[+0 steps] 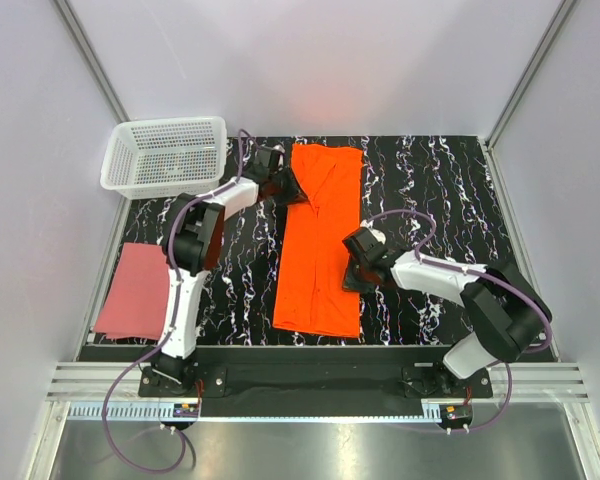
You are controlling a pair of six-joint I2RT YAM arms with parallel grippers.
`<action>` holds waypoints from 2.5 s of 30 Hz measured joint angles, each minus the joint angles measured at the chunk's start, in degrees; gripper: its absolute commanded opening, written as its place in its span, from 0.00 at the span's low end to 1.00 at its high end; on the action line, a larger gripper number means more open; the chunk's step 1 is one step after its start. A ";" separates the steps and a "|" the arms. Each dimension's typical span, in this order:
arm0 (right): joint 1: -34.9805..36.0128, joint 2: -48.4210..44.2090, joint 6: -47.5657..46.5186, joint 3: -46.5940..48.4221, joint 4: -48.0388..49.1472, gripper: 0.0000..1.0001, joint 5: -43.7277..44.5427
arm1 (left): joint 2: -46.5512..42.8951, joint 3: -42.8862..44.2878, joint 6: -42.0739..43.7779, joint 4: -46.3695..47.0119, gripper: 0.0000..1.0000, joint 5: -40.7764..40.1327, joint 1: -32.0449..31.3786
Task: Fold and stack the t-shirts
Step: Fold the tshirt
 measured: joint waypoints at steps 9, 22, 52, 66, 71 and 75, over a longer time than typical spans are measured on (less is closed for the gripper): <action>-0.74 -7.30 -5.92 2.32 -7.23 0.24 0.13 | -10.88 -6.32 4.92 -2.89 0.45 -0.31 0.68; -2.62 -17.73 -5.84 -6.38 -5.64 0.48 -17.97 | -52.65 -51.69 3.69 -1.99 0.40 -7.19 -10.03; 8.09 5.46 3.96 -4.76 17.88 0.29 -27.23 | -73.33 -74.90 -2.23 -0.33 0.40 -7.58 -12.35; 8.37 -0.72 5.57 -4.79 14.16 0.07 -25.68 | -74.03 -75.49 -1.90 1.20 0.38 -4.48 -12.35; 8.37 -0.76 5.84 -5.68 13.88 0.07 -25.64 | -72.61 -75.34 -1.18 4.26 0.35 0.66 -12.46; 8.37 0.70 6.08 -6.71 13.88 0.06 -25.64 | -67.54 -74.20 -0.20 5.92 0.32 3.93 -13.44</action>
